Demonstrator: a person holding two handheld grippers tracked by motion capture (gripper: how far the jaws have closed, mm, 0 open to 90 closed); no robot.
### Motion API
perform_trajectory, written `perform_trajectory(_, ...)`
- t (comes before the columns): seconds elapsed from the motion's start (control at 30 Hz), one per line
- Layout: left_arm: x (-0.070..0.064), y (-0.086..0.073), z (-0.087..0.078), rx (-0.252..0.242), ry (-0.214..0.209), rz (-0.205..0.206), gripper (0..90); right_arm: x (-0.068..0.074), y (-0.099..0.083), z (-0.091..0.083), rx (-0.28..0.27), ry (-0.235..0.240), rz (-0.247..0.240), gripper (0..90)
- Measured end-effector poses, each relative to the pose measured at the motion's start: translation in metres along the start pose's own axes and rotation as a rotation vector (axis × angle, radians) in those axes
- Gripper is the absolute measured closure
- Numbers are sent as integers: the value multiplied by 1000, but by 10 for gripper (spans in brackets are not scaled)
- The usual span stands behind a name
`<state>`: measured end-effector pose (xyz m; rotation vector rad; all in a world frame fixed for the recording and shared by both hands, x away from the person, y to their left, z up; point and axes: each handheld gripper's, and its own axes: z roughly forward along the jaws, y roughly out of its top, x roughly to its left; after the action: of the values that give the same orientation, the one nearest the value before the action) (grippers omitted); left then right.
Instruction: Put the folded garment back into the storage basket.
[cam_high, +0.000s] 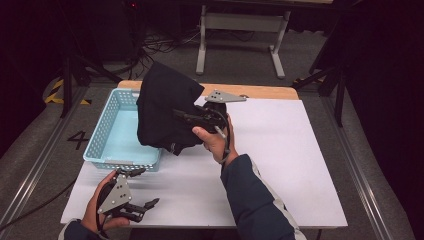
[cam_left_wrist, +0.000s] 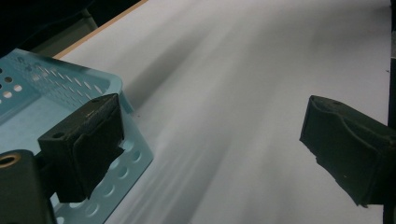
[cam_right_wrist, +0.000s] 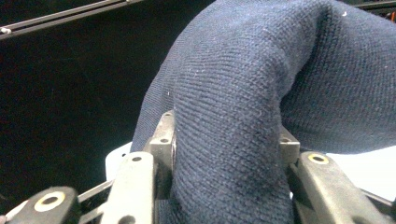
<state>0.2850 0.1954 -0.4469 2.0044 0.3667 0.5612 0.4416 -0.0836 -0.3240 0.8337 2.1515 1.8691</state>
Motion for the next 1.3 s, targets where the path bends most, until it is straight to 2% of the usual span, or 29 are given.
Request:
perform_trajectory(0.3, -1, 0, 1, -1, -13, 8, 71, 8, 1, 28, 22, 20, 0, 570)
perform_trajectory(0.5, 0, -1, -1, -14, -18, -11, 74, 14, 0, 49, 43, 34, 3, 569)
perform_trajectory(0.9, -1, 0, -2, -19, -28, -9, 74, 22, -9, 85, 98, 36, 0, 568)
perform_trajectory(1.3, -1, -1, -2, -22, -34, -10, 74, 22, -23, 114, 165, 8, 13, 563)
